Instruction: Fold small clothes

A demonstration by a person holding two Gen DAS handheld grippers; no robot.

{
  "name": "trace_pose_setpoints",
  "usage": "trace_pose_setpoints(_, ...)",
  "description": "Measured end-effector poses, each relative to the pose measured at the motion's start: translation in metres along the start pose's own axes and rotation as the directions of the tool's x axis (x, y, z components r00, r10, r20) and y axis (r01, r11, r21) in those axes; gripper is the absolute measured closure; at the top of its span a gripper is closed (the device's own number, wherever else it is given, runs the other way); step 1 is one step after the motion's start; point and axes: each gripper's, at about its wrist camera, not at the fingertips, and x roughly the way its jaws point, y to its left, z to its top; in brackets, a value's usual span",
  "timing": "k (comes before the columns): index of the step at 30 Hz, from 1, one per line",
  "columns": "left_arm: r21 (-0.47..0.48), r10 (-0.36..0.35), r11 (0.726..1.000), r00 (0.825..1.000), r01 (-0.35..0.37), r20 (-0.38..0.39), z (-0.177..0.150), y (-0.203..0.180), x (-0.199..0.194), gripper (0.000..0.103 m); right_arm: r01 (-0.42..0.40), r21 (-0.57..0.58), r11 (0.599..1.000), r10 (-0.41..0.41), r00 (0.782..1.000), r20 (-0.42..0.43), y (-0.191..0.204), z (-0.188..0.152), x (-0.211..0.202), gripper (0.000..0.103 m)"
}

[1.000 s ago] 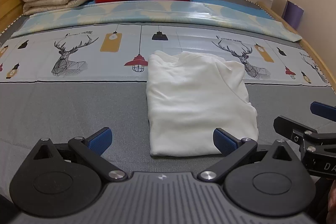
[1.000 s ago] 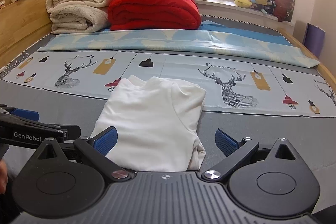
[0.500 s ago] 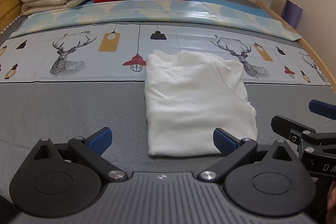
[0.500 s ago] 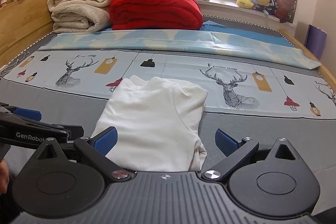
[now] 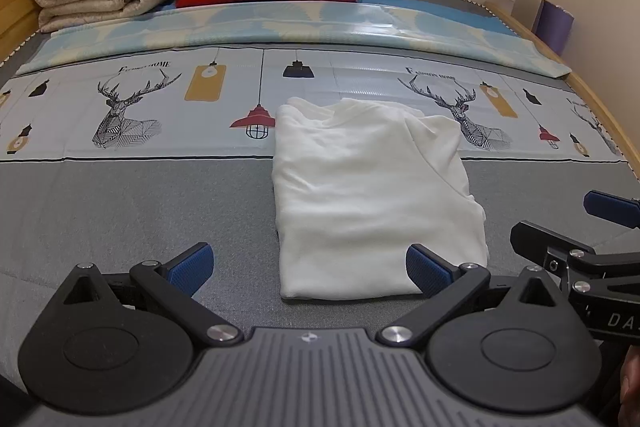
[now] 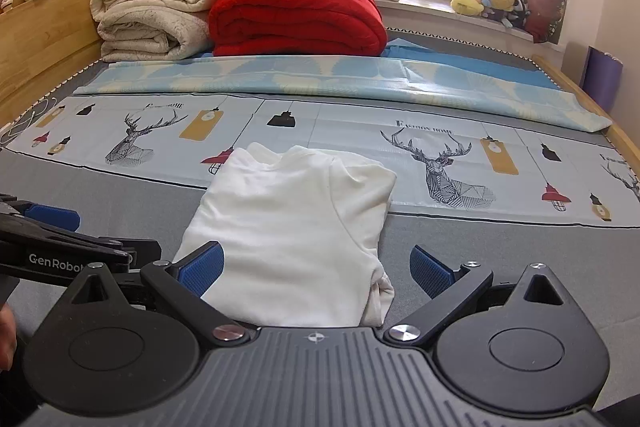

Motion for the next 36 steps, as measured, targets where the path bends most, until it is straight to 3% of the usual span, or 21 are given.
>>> trace_pose_setpoints(36, 0.023, -0.011, 1.0, 1.0, 0.011, 0.005, -0.0009, -0.0006, 0.0003, 0.001, -0.001, 0.014, 1.0, 0.002, 1.0, -0.01, -0.002, 0.0015, 0.0017, 0.004)
